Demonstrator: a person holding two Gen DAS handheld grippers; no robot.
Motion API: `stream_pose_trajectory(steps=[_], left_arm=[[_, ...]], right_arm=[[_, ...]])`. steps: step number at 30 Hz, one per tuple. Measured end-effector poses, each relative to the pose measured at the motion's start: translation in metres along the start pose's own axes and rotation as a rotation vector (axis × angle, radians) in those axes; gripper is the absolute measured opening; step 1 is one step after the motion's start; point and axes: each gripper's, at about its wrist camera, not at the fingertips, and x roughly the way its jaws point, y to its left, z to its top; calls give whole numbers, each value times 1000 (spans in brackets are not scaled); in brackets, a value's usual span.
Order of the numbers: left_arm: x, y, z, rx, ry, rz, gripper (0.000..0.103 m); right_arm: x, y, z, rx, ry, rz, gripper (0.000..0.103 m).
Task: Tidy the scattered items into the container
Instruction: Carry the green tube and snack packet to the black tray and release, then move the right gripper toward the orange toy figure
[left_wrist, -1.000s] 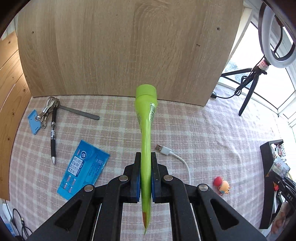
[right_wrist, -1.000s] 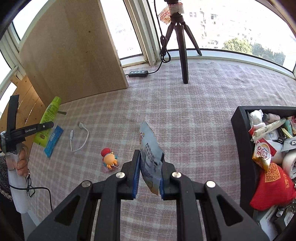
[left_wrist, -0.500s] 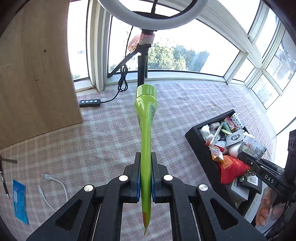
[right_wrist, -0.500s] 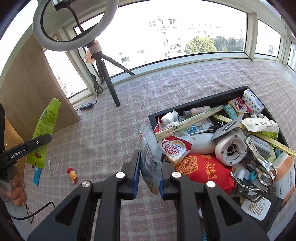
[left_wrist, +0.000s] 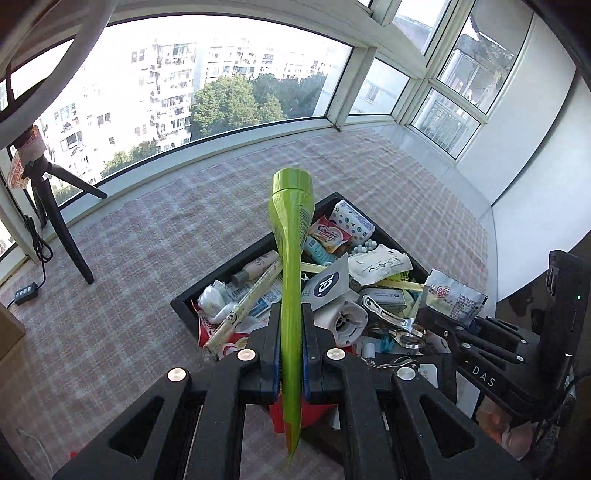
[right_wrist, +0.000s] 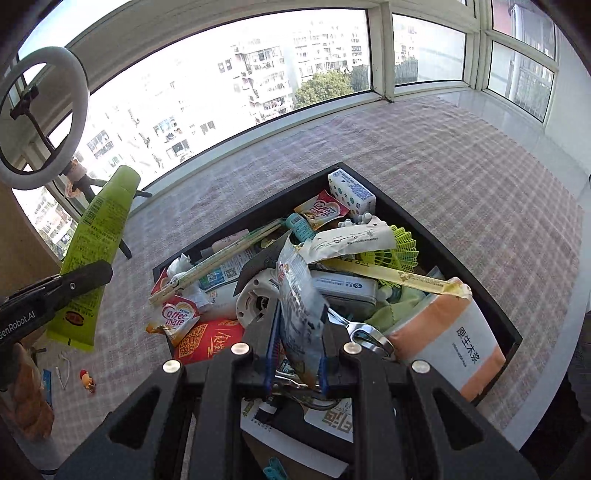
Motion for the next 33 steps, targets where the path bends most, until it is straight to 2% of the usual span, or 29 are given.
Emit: stream_pose_trajectory(steps=[2,3,4,5,6,8,12,18,25,33], left_arm=[[10,-14,7,40,9,-26,9],[14,-19,10,46,12,-10,28],[16,-22,12,44,11,2,46],[16,-23,13,39,-1,2,50],[14,-22,15,31,-11,4,47],[11,-19,17,19,-16,10,46],[3,-6,14,8,-22,37,46],[-21,28,-3,-43,-34,94,46],[-65,94,-46,-134,-45,202,46],[-119,206,-124,-295,-23,359,46]], right_arm=[[-2,-7,1,5,-12,6,19],[-3,-10,2,4,-19,17,25],[-4,-12,3,9,-24,13,54],[-7,-15,4,22,-46,6,80],[-11,-17,4,32,-80,-6,81],[-16,-20,7,43,-102,-20,81],[-18,-20,10,50,-98,2,81],[-23,4,7,-2,-101,41,81],[-26,62,-4,-139,-85,123,81],[-11,154,-35,-360,-14,237,81]])
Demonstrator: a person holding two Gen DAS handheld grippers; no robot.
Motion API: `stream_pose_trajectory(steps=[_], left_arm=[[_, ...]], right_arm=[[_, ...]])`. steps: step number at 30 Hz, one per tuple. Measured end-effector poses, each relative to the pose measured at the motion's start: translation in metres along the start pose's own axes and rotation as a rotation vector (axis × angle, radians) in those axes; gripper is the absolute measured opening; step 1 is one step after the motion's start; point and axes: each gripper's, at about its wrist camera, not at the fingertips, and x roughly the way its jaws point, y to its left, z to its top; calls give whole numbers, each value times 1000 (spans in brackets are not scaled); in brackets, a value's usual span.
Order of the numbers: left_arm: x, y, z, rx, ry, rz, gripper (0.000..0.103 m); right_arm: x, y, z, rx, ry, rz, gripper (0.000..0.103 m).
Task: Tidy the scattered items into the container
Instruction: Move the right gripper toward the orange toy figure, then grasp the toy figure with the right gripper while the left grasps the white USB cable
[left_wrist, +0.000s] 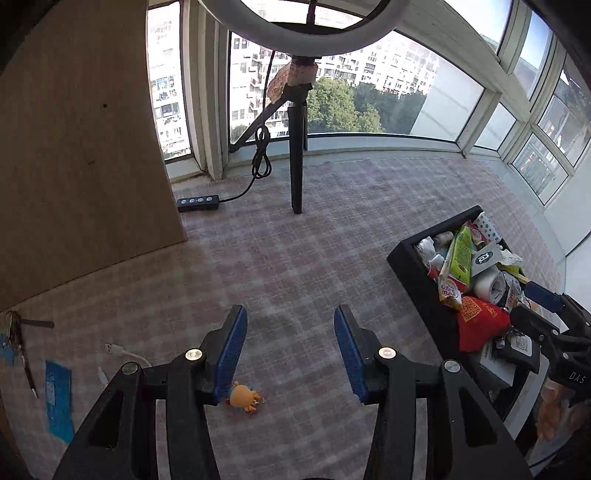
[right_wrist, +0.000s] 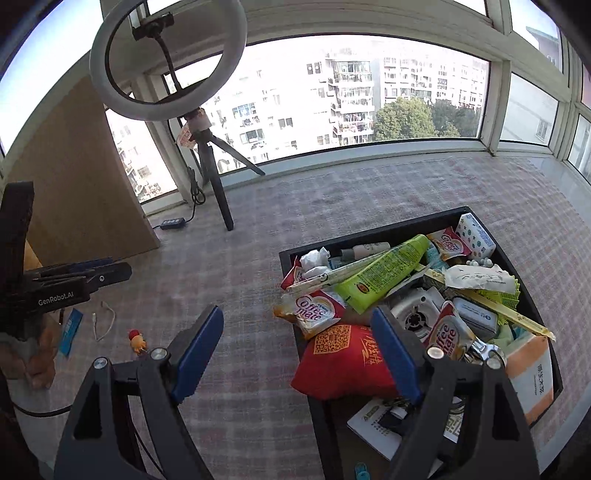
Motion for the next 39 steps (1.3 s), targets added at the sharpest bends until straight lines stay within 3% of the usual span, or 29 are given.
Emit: stream_pose_trajectory(steps=[6,12,21,36,39], left_arm=[[-4,79,-37,-82,35,88,46],[1,114,-72,-94,74,112,46],[19,113,-96,0,119,120,48],[59,107,-102,184,198,213,53],[64,107,-99,199,196,220,53]], right_arm=[[36,73,-8,-170,75,86,81],[66,139,-21,-332,150,151,81],[110,199,-37,-482,251,189,81],[160,236,-48,-615,338,185,80],[168,240,-49,-631,348,165,74]])
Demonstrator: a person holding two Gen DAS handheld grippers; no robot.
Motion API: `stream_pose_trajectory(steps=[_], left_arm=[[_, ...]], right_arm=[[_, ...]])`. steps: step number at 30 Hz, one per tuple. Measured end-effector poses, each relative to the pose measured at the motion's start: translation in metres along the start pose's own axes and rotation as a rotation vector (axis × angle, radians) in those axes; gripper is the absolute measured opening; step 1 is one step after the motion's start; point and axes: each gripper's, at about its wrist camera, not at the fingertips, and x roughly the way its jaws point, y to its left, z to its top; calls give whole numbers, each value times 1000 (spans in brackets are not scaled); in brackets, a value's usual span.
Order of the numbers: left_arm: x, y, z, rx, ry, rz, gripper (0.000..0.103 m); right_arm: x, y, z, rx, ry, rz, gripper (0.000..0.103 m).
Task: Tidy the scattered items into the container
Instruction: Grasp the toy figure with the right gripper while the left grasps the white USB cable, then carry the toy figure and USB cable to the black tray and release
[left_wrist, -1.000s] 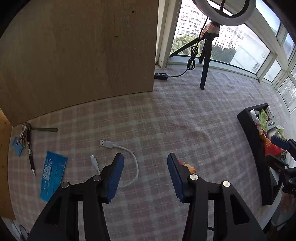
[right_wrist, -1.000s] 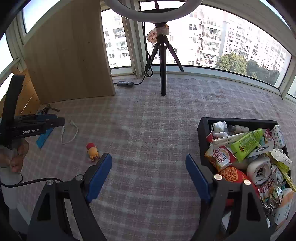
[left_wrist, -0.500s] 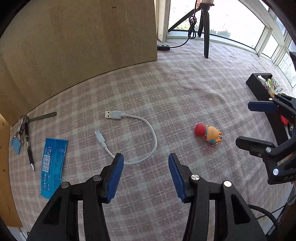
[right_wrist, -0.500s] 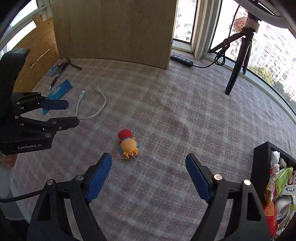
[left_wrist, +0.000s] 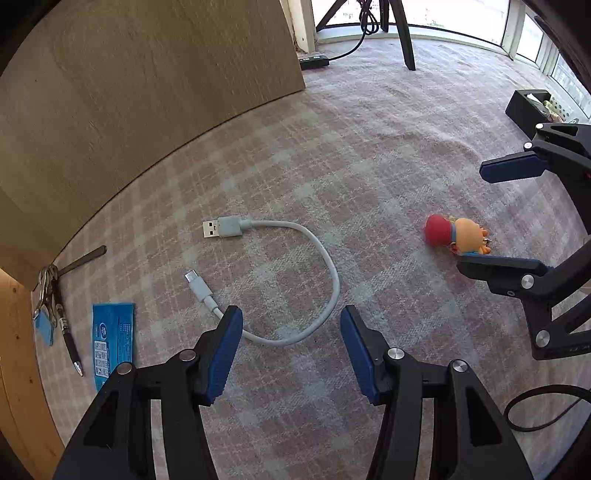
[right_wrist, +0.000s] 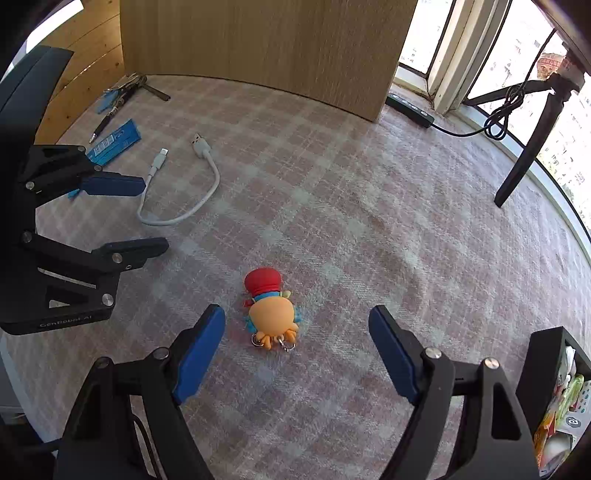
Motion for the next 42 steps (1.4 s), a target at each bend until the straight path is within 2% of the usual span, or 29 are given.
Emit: stream_pose_trajectory(steps=[2,5,6,7,10,13,19,23,26,30,36,42], left_arm=[[1,-1,2,7,-9,-2,53],[1,-2,4,15,-19,-16,49],[1,-2,5,13,-21,-28,44],[1,-3,6,11,-21,-43,33],[1,-6,7,14,-21,-74,14],[0,-6,7,-8,-17,-94,7],[-8,17,3,-134,-29,-161,4],[-22,30,-1,-192,-58,-175,4],[-36,35,-8,-208,-85,-175,4],[-51,32,2,-205,-122,-176,3],[-75,2,25,-163,-178,-193,3],[-101,-56,58,-90,-236,-241,3]], right_arm=[[5,0,1,-3,17,1,63],[13,2,1,-11,44,-4,58],[13,1,1,-3,42,2,57],[13,0,1,6,45,18,52],[11,-1,2,18,45,23,41],[10,-4,1,42,44,27,28],[6,-12,-4,117,33,55,27],[1,-15,-6,136,23,52,27],[-7,-19,-8,157,1,53,27],[-24,-28,-13,204,-36,47,27],[-61,-49,-40,273,-96,11,27],[-104,-83,-68,359,-157,-43,27]])
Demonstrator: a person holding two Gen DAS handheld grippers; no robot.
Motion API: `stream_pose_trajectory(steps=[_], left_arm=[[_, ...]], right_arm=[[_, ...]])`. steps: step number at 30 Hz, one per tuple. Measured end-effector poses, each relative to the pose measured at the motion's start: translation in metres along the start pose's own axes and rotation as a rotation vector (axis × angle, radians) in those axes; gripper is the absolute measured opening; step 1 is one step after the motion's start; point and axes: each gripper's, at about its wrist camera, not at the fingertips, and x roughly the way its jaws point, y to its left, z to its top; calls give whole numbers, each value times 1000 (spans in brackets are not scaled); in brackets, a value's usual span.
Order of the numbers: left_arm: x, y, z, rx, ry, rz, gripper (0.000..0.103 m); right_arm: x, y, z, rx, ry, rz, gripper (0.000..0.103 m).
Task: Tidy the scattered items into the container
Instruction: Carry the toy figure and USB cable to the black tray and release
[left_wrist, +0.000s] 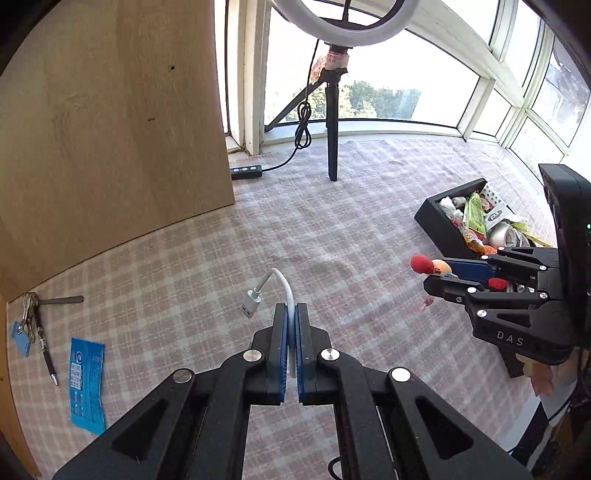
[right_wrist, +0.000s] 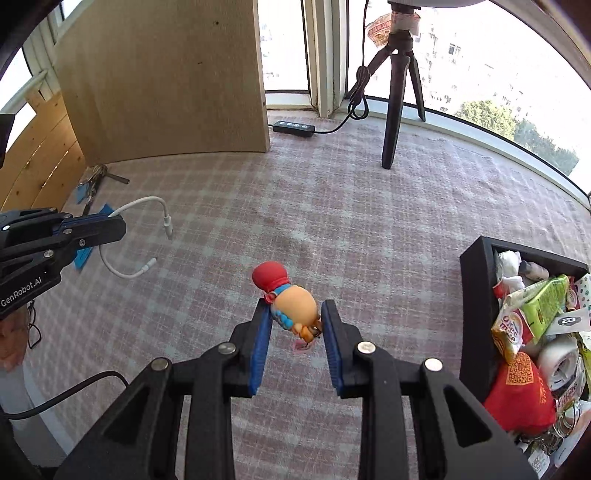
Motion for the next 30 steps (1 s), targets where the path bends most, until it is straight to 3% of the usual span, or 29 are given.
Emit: stream_pose_trajectory(steps=[9,18,28,29,30], left_arm=[[-9,-128,41,107,-59,-105,3],[9,-252,67,214,-67,-227,3],[35,-332,80,292,-41,-292,3],[38,-337,81,294,-41,-291,4],[41,-340,84,289,-36,-284,14]], right_arm=[[-70,-119,-21,171,-72,-95,27],[-116,-229,-59,290,-69,-211,27],[-139,-295,-92,373,-58,-271,27],[-139,-298,-93,374,-60,-267,28],[-140,-300,-93,370,-66,-253,28]])
